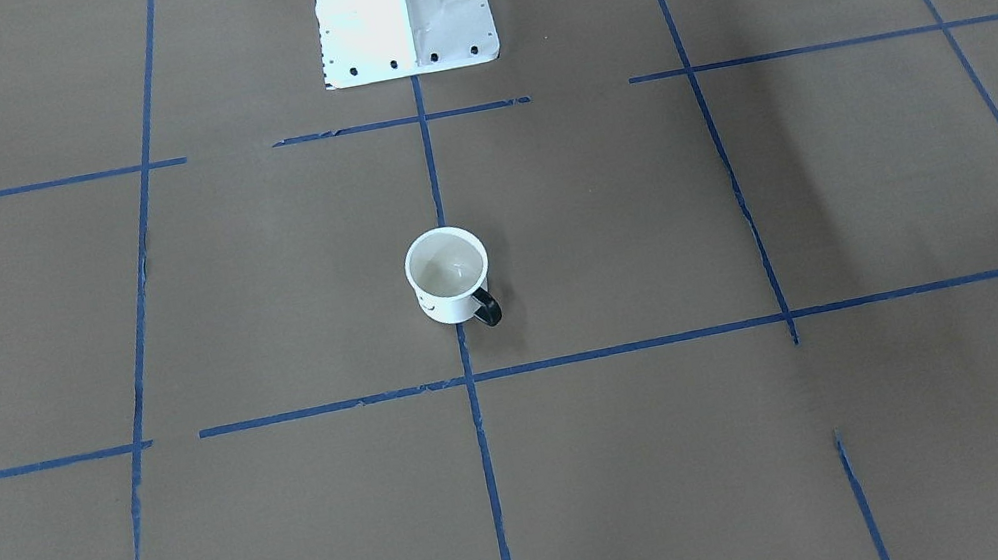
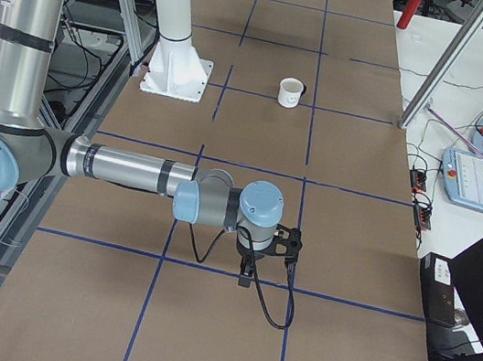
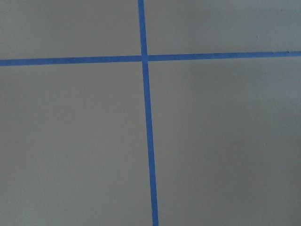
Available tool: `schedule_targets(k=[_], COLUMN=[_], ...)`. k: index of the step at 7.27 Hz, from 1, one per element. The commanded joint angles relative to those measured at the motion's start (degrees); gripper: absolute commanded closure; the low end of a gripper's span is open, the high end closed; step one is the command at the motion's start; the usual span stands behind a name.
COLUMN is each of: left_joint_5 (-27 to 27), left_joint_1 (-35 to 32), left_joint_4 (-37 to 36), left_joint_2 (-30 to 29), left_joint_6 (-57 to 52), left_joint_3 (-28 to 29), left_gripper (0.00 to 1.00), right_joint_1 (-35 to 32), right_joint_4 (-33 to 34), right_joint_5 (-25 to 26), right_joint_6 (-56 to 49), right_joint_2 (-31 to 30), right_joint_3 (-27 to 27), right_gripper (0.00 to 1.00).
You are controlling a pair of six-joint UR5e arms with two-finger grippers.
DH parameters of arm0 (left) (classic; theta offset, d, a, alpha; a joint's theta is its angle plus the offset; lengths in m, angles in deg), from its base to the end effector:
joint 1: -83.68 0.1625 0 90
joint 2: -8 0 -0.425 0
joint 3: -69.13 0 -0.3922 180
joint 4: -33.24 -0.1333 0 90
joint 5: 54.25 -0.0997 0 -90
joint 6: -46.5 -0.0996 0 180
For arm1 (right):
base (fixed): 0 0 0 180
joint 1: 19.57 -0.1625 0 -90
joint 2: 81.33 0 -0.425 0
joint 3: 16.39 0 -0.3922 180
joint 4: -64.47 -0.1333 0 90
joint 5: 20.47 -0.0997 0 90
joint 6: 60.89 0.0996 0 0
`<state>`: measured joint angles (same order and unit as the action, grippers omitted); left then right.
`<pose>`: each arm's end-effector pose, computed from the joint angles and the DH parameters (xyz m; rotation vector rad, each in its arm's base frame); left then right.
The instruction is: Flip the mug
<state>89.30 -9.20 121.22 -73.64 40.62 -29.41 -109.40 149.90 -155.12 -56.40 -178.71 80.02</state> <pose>-0.0746 -0.4249 0.6441 0.0417 0.9341 0.0335 0.0620 -0.4417 0.6551 0.0279 -0.7809 0.0470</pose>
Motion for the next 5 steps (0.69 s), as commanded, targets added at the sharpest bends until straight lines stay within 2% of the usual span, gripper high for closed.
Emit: schedule_targets(k=[1, 2, 5], left_joint_5=[-1.42, -3.78, -3.72], left_joint_1=[-0.11, -0.20, -0.37], left_joint_4=[-4.04, -4.13, -4.13], left_joint_2=[-0.54, -0.63, -1.15], left_joint_6=[-0.10, -0.10, -0.10], left_joint_3=[-0.60, -0.51, -0.69], left_gripper=[0.00, 0.00, 0.00], right_joint_1=[0.00, 0.00, 0.00], right_joint_4=[0.00, 0.00, 0.00], right_joint_5=[0.00, 0.00, 0.00], right_joint_6=[-0.01, -0.01, -0.01], right_joint_2=[0.00, 0.00, 0.00], right_joint_3=[0.00, 0.00, 0.00], right_gripper=[0.00, 0.00, 0.00])
